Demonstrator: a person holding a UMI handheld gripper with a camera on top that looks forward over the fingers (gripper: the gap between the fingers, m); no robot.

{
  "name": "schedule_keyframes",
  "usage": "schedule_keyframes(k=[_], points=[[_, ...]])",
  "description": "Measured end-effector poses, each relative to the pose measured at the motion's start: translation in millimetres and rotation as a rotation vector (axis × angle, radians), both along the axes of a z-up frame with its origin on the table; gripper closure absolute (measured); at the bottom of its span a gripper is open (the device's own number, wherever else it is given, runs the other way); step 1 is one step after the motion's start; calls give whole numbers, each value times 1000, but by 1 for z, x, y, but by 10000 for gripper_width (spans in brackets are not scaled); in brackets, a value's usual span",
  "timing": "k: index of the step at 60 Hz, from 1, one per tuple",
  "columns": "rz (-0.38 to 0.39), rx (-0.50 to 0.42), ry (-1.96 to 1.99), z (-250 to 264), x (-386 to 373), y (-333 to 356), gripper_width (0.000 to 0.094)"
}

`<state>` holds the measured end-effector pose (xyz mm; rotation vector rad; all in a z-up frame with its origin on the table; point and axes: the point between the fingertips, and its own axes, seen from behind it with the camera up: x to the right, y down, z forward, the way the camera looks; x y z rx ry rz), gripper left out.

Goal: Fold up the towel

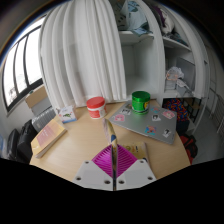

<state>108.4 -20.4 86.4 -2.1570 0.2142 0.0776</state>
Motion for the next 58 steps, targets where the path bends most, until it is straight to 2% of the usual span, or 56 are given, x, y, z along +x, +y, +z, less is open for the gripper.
schedule_keyframes(k=[6,13,15,20,21,23,26,28,31,32,35,38,50,58], points=[[-84,-100,-2,-39,56,-16,904],[-113,-246,45,-101,83,-38,898],[-105,-197,60,-95,85,-30,899],[-83,-205,49,-96,86,-33,896],[-84,-199,52,-84,84,-32,893],[-82,-215,43,-98,88,-33,860],[-85,-233,32,-97,92,-37,719],[-94,-243,33,-92,93,-41,518],[-87,-227,46,-79,92,-47,125],[-83,-217,51,-74,93,-49,81],[-76,-204,58,-64,96,-60,128],[-84,-199,41,-57,101,-76,96],[-159,-165,63,-21,119,-138,101],[-221,-178,74,-15,137,-178,100]])
